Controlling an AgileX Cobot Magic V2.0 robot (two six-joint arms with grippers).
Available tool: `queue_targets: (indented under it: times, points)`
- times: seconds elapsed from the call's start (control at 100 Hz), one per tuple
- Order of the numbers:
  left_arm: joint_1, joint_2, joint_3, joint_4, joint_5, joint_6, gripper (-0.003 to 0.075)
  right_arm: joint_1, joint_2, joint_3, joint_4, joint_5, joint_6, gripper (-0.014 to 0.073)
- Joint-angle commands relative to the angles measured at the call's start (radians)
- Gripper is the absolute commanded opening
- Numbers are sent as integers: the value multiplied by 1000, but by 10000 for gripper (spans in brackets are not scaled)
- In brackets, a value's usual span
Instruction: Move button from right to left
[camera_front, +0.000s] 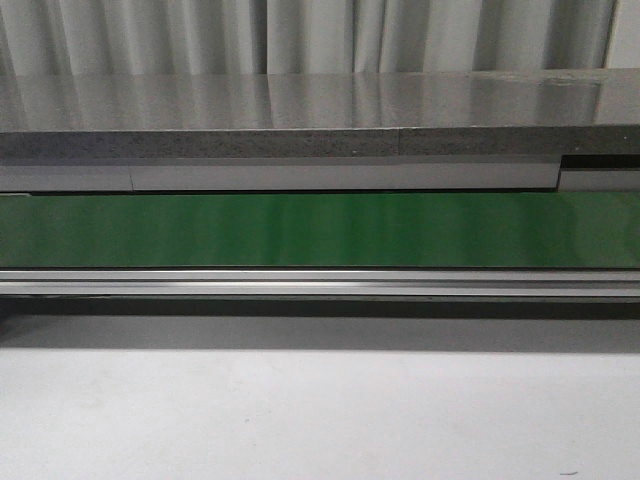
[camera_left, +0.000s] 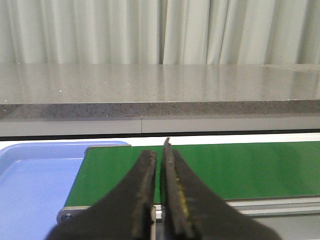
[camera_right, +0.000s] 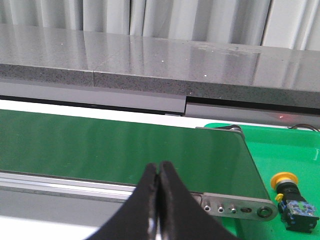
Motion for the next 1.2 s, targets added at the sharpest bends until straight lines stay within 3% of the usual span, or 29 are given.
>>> queue_targets:
  times: [0.0, 0.78, 0.97, 1.19]
  points:
    - [-9, -37, 40, -8, -87, -3, 5, 1, -17, 0, -8, -84, -2, -60]
    - [-9, -37, 40, -8, -87, -3, 5, 1, -17, 0, -8, -84, -2, -60]
    - [-9, -37, 40, -8, -87, -3, 5, 1, -17, -16, -7, -143, -2, -60]
    - [-9, -37, 40, -8, -87, -3, 5, 1, -5, -159, -7, 13, -2, -60]
